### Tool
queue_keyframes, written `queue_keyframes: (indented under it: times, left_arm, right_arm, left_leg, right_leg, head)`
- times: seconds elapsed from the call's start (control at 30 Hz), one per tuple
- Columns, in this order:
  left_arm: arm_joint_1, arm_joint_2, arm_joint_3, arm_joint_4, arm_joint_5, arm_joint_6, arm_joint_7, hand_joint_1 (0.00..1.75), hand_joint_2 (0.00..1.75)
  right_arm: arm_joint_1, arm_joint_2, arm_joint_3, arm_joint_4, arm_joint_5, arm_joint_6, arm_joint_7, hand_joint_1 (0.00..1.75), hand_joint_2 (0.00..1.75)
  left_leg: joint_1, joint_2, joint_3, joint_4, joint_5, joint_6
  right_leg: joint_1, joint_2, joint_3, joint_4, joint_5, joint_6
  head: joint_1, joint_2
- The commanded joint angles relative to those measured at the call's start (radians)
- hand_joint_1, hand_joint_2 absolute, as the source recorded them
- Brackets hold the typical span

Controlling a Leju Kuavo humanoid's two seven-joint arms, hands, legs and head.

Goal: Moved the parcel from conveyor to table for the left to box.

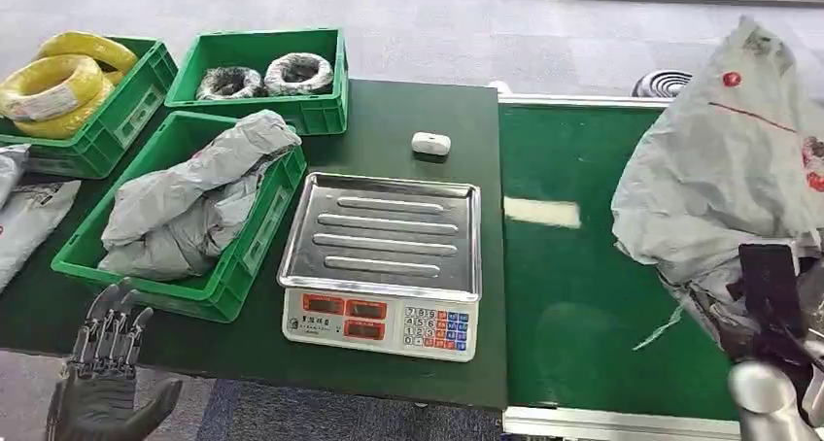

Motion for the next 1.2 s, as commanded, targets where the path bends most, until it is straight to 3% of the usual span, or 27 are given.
queue_keyframes:
  times: [0.03, 0.1, 0.2, 0.33, 0.47, 0.73, 0.83, 0.9, 0.97, 1.2]
  left_arm:
    - [-0.066, 0.095, -0.056, 0.064, 0.030, 0.055, 0.005, 0.00, 1.75]
    - [-0.065, 0.125, -0.063, 0.088, 0.034, 0.055, -0.016, 0.00, 1.75]
    - [-0.068, 0.146, -0.082, 0.115, 0.026, 0.049, -0.046, 0.00, 1.75]
    - [-0.118, 0.169, -0.128, 0.160, 0.013, 0.077, -0.062, 0.00, 1.75]
    - [-0.129, 0.162, -0.115, 0.139, 0.010, 0.074, -0.038, 0.00, 1.75]
    - [-0.136, 0.157, -0.107, 0.144, 0.013, 0.066, -0.032, 0.00, 1.75]
    - [-0.146, 0.149, -0.110, 0.138, -0.003, 0.060, -0.030, 0.00, 1.75]
    - [-0.154, 0.125, -0.103, 0.117, -0.014, 0.065, -0.017, 0.00, 1.75]
    - [-0.169, 0.109, -0.087, 0.093, -0.015, 0.061, 0.012, 0.00, 1.75]
    - [-0.183, 0.106, -0.082, 0.088, -0.016, 0.056, 0.027, 0.00, 1.75]
  right_arm:
    - [-0.087, -0.018, 0.330, -0.167, 0.029, 0.061, -0.031, 1.75, 1.75]
    - [-0.187, 0.022, 0.477, -0.077, 0.086, 0.237, 0.035, 1.75, 1.75]
    - [-0.249, 0.146, 0.586, -0.009, 0.259, 0.301, 0.087, 1.75, 1.75]
    - [-0.314, 0.234, 0.712, 0.100, 0.295, 0.548, -0.013, 1.75, 1.75]
    - [-0.386, 0.318, 0.744, 0.203, 0.295, 0.630, -0.027, 1.75, 1.75]
    - [-0.388, 0.314, 0.738, 0.199, 0.311, 0.645, -0.041, 1.75, 1.75]
    - [-0.406, 0.354, 0.743, 0.234, 0.343, 0.674, -0.062, 1.75, 1.75]
    - [-0.435, 0.385, 0.750, 0.278, 0.437, 0.623, 0.025, 0.00, 1.75]
    - [-0.449, 0.406, 0.737, 0.293, 0.518, 0.597, 0.136, 0.00, 1.75]
    - [-0.446, 0.403, 0.720, 0.292, 0.523, 0.592, 0.146, 0.00, 1.75]
  left_leg:
    - [-0.001, 0.008, 0.000, -0.004, 0.003, 0.001]
    - [-0.001, 0.015, 0.000, -0.005, 0.002, 0.001]
    - [0.001, 0.019, 0.004, -0.005, 0.002, 0.000]
    - [0.001, 0.009, 0.005, -0.004, 0.003, -0.001]
    - [0.001, 0.008, 0.003, -0.003, 0.003, -0.001]
    - [0.000, 0.003, 0.000, -0.002, 0.004, 0.000]
    - [0.000, 0.004, 0.000, -0.002, 0.003, -0.001]
    - [0.000, 0.005, 0.000, -0.001, 0.003, -0.001]
    - [0.001, 0.005, -0.001, -0.001, 0.004, -0.001]
    - [0.001, 0.004, -0.001, -0.002, 0.004, 0.000]
  right_leg:
    - [-0.001, 0.005, -0.004, -0.002, 0.004, -0.004]
    - [0.000, 0.012, -0.004, -0.002, 0.005, -0.004]
    - [0.001, 0.016, 0.000, -0.002, 0.005, -0.004]
    - [0.002, 0.008, 0.002, -0.001, 0.003, -0.003]
    - [0.002, 0.007, 0.001, 0.000, 0.003, -0.003]
    - [0.001, 0.002, 0.000, 0.001, 0.002, -0.002]
    - [0.001, 0.003, 0.000, 0.001, 0.002, -0.002]
    - [0.001, 0.003, -0.001, 0.001, 0.002, -0.002]
    - [0.001, 0.003, -0.002, 0.001, 0.003, -0.003]
    - [0.001, 0.002, -0.001, 0.000, 0.003, -0.002]
  head:
    - [0.000, 0.000]
    - [0.000, 0.000]
    - [0.001, 0.000]
    - [0.000, 0.000]
    - [0.000, 0.000]
    - [0.000, 0.000]
    - [0.000, 0.000]
    - [0.000, 0.000]
    - [0.000, 0.000]
    - [0.000, 0.000]
